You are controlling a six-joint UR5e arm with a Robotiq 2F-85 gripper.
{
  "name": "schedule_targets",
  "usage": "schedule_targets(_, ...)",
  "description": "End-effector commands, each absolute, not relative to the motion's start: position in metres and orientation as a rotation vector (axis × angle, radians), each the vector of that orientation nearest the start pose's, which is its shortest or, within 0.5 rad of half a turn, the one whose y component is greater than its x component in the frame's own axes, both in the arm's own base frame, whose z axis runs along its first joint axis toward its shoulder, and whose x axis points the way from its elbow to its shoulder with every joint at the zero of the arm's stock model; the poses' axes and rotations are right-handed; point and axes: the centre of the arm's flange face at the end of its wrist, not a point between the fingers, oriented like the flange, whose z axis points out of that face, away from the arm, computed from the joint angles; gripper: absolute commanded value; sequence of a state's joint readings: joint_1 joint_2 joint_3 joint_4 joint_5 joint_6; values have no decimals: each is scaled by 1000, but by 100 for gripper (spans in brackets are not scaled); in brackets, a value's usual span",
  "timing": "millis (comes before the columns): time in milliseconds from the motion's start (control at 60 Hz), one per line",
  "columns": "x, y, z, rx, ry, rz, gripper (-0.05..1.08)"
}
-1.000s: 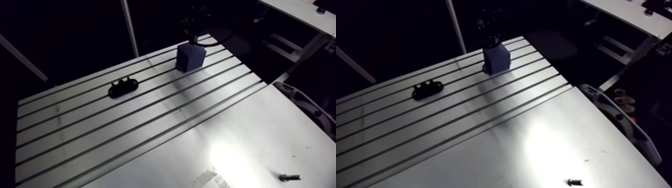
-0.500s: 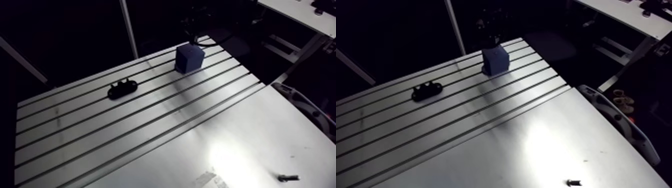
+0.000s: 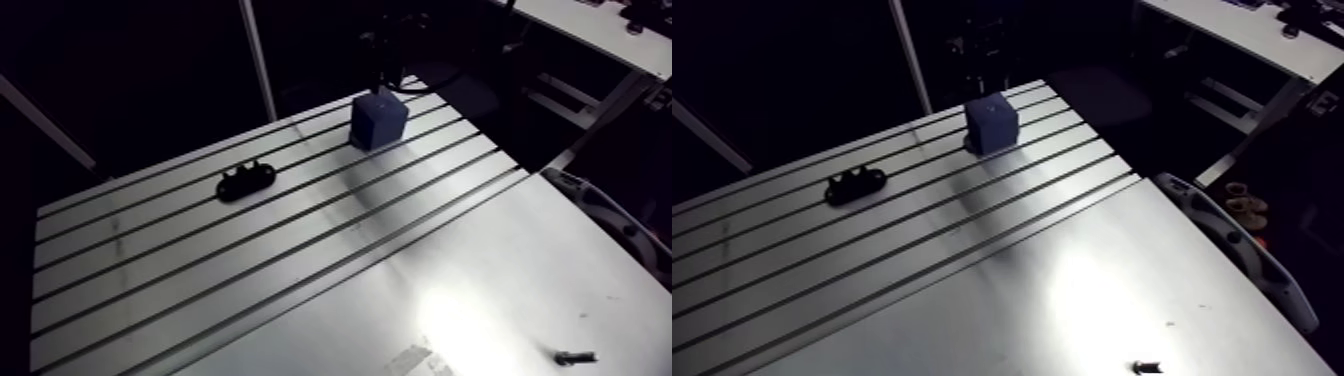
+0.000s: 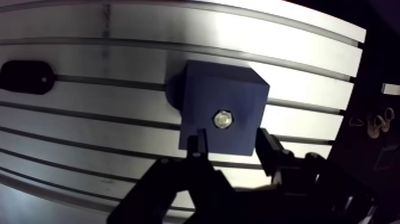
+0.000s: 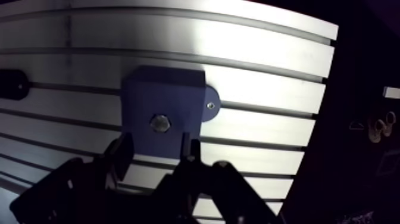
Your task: Pick up the M10 bolt and insert it into the hex recess until seated.
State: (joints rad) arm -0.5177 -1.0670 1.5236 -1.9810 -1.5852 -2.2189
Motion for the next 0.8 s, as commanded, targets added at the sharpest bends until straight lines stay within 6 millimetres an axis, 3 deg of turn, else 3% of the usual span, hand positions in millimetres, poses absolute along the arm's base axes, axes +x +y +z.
schedule_targets(17, -630, 207, 261, -196, 3075, -31, 0)
schedule_targets(167, -623, 203, 283, -141, 3052, -43, 0)
schedule_targets(367, -611, 196, 343, -39, 3053, -39, 0)
schedule_targets(400, -605, 191, 359, 7, 3036, -46, 0)
schedule_targets(617, -578, 174, 400, 31, 3044, -31, 0)
schedule_targets(683, -565, 162, 423, 76, 3074, -7, 0)
schedule_targets(800, -559, 149, 439, 143, 3095, 12, 0)
